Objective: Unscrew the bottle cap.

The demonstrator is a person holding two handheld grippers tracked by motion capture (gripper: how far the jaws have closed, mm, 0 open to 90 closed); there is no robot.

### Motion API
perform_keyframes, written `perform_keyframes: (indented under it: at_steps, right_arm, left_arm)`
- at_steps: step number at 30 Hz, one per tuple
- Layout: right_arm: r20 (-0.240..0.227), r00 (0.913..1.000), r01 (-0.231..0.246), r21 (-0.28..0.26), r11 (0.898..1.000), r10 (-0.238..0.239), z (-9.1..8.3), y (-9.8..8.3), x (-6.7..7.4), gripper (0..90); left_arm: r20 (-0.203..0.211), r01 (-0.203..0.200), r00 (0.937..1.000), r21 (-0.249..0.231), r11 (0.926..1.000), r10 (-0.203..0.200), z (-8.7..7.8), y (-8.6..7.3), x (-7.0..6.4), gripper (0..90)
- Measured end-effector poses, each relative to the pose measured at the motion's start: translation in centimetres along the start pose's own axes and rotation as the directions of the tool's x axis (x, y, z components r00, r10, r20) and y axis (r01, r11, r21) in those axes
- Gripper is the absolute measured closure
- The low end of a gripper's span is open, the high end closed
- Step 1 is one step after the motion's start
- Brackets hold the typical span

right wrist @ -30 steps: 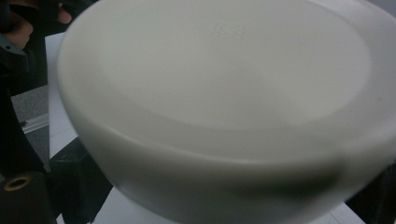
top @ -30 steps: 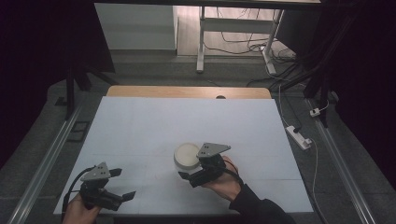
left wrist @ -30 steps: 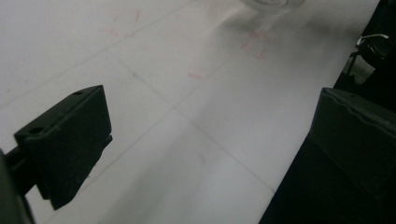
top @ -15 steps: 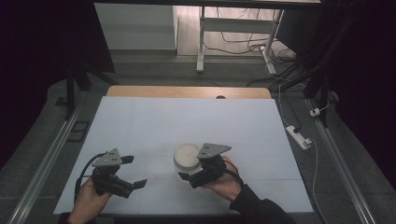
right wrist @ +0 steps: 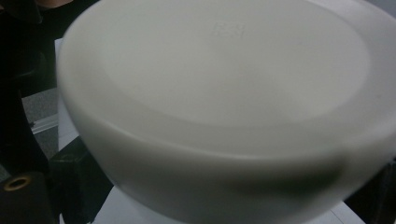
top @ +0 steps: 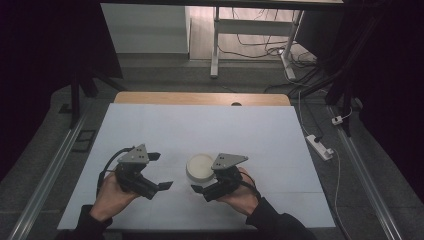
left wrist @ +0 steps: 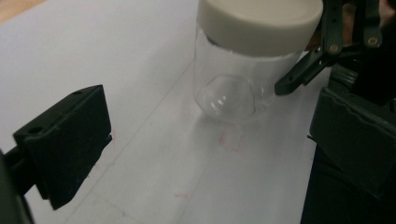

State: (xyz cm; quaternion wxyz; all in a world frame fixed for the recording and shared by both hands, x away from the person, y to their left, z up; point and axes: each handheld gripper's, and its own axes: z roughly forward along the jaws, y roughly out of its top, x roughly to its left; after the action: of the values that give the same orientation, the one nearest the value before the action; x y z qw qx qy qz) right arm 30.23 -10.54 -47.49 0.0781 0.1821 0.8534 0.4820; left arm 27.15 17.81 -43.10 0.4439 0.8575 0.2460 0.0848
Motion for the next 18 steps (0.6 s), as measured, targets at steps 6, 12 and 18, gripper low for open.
perform_keyframes:
  at_steps: [6,12,18]
  right_arm:
    - [-0.004,1.0,-0.003,0.0,1.0,0.003,0.0,0.0,-0.1,6.4]
    - [-0.01,0.9999,0.004,0.004,1.0,-0.004,0.1,-0.1,-0.1,6.5]
    - [-0.02,0.9998,0.01,0.002,1.0,-0.01,0.0,0.0,0.0,6.5]
  left_arm:
    - [0.042,-0.029,0.9987,0.001,0.9996,0.028,1.2,1.6,0.3,0.0]
    - [0.085,-0.097,0.9918,0.008,0.9953,0.096,2.2,3.3,0.0,0.0]
    - [0.141,-0.151,0.9796,0.046,0.9875,0.143,3.9,4.1,0.0,0.0]
